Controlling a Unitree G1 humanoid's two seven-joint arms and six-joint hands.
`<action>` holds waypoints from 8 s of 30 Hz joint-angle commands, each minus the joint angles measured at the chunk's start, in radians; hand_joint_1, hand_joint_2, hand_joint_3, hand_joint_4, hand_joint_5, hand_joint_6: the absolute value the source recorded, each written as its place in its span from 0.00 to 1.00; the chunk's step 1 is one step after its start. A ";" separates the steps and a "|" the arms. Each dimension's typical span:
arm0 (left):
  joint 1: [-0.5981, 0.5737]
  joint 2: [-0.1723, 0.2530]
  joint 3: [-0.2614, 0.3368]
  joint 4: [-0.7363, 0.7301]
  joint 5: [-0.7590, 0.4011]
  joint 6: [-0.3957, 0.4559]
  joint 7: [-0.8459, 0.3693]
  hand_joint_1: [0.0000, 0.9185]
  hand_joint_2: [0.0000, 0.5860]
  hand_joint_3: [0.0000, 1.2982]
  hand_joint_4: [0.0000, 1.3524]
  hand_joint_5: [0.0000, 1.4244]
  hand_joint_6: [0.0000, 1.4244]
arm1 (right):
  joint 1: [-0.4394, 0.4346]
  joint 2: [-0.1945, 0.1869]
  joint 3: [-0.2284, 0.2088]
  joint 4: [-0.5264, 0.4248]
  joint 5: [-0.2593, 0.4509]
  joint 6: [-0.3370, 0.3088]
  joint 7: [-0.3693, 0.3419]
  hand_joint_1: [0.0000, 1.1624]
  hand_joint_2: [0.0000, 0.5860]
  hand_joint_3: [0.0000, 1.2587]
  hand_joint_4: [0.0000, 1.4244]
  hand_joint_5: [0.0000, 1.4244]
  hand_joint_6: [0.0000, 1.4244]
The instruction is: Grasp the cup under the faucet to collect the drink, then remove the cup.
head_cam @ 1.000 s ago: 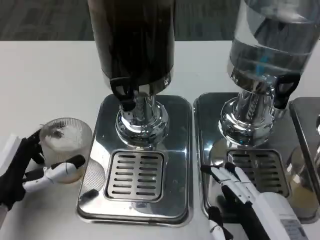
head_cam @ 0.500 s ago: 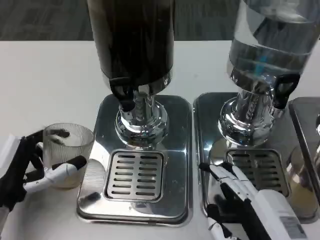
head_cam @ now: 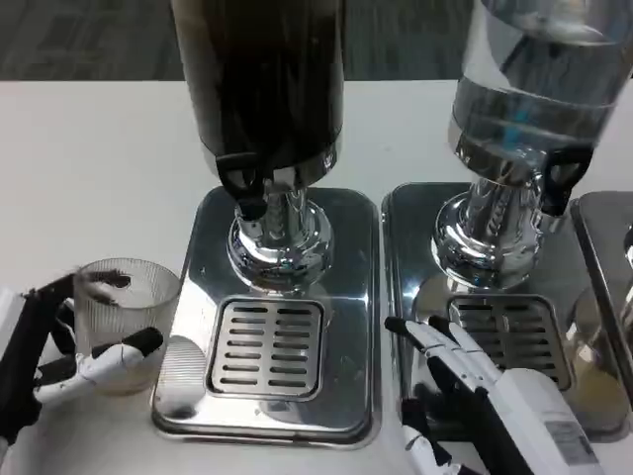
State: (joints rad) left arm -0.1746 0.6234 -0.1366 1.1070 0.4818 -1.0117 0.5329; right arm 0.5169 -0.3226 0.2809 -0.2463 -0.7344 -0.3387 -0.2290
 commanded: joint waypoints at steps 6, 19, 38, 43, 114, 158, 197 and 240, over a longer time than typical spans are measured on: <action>0.021 0.029 0.061 -0.085 -0.009 -0.066 0.025 0.33 0.19 0.40 0.45 0.62 0.69 | 0.000 0.011 0.002 0.003 0.006 -0.009 -0.009 0.39 1.00 0.09 0.08 0.04 0.18; -0.022 -0.005 0.025 -0.092 0.034 -0.076 -0.004 0.34 0.19 0.41 0.45 0.62 0.70 | 0.015 0.016 -0.005 -0.016 0.006 -0.005 -0.012 0.39 1.00 0.09 0.08 0.04 0.18; -0.141 -0.084 -0.073 -0.023 0.101 -0.062 -0.013 0.34 0.16 0.42 0.46 0.63 0.71 | 0.062 0.041 -0.019 -0.055 -0.010 0.003 -0.019 0.36 1.00 0.09 0.08 0.04 0.17; -0.163 -0.095 -0.089 -0.004 0.109 -0.056 -0.009 0.34 0.15 0.42 0.46 0.63 0.71 | 0.065 0.046 -0.018 -0.056 -0.014 0.005 -0.022 0.35 1.00 0.09 0.08 0.04 0.17; -0.200 -0.084 -0.151 -0.014 0.111 -0.017 -0.072 0.09 0.00 0.34 0.26 0.34 0.35 | 0.000 0.072 0.010 -0.026 -0.001 0.012 0.002 0.23 1.00 0.09 0.10 0.07 0.23; -0.011 0.026 -0.042 -0.349 0.115 0.041 -0.053 0.04 0.00 0.23 0.13 0.21 0.22 | -0.016 0.063 0.006 -0.009 0.038 0.014 0.023 0.20 1.00 0.10 0.09 0.09 0.24; 0.005 0.076 0.354 -0.697 -1.268 0.805 -1.567 0.00 0.03 0.19 0.10 0.12 0.08 | -0.084 0.072 0.009 0.063 0.059 -0.020 0.002 0.37 1.00 0.19 0.12 0.09 0.19; -0.305 -0.020 0.406 -0.582 -1.117 1.207 -1.832 0.00 0.02 0.17 0.10 0.13 0.08 | -0.102 0.125 0.052 0.139 0.052 -0.016 -0.089 0.43 1.00 0.22 0.14 0.09 0.19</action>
State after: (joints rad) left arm -0.4508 0.6131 0.2760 0.5058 -0.6542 0.2013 -1.2836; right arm 0.4091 -0.2038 0.3285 -0.1150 -0.6811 -0.3478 -0.3008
